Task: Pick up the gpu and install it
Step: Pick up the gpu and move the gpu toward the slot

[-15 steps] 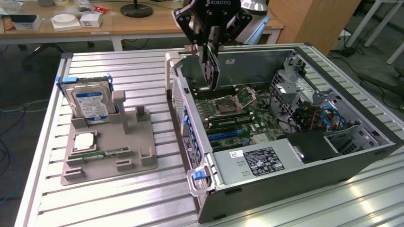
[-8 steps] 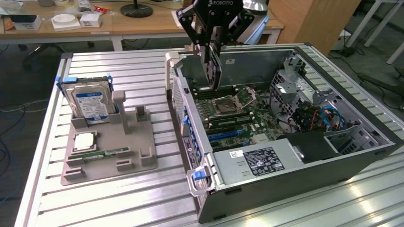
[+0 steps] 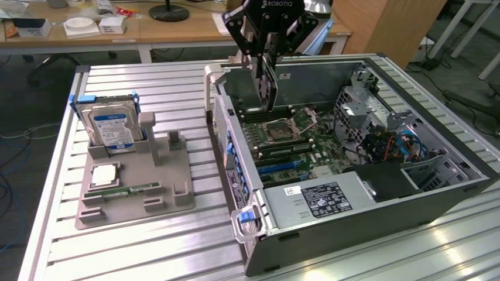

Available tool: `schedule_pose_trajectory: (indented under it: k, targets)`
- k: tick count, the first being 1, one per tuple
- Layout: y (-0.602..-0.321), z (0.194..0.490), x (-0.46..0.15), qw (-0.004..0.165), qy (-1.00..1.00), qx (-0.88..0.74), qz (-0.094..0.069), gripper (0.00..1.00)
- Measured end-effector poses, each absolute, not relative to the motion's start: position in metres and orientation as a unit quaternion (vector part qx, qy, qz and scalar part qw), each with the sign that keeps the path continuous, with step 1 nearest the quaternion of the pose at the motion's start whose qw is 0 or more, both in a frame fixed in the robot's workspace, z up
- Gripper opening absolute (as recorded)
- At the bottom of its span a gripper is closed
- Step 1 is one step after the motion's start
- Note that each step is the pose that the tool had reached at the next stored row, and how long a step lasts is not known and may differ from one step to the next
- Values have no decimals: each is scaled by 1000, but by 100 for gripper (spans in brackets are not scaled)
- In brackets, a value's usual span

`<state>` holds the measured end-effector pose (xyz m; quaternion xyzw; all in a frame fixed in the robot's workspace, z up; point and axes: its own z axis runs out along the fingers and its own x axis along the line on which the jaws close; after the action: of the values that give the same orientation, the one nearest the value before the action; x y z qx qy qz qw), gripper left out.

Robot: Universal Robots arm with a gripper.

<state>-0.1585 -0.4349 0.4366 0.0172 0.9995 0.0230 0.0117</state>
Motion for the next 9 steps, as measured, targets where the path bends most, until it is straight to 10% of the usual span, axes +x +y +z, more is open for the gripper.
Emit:
schedule_pose_trajectory:
  k: [9]
  targets:
    - [-436,437,-152,12,1000,17,23,26]
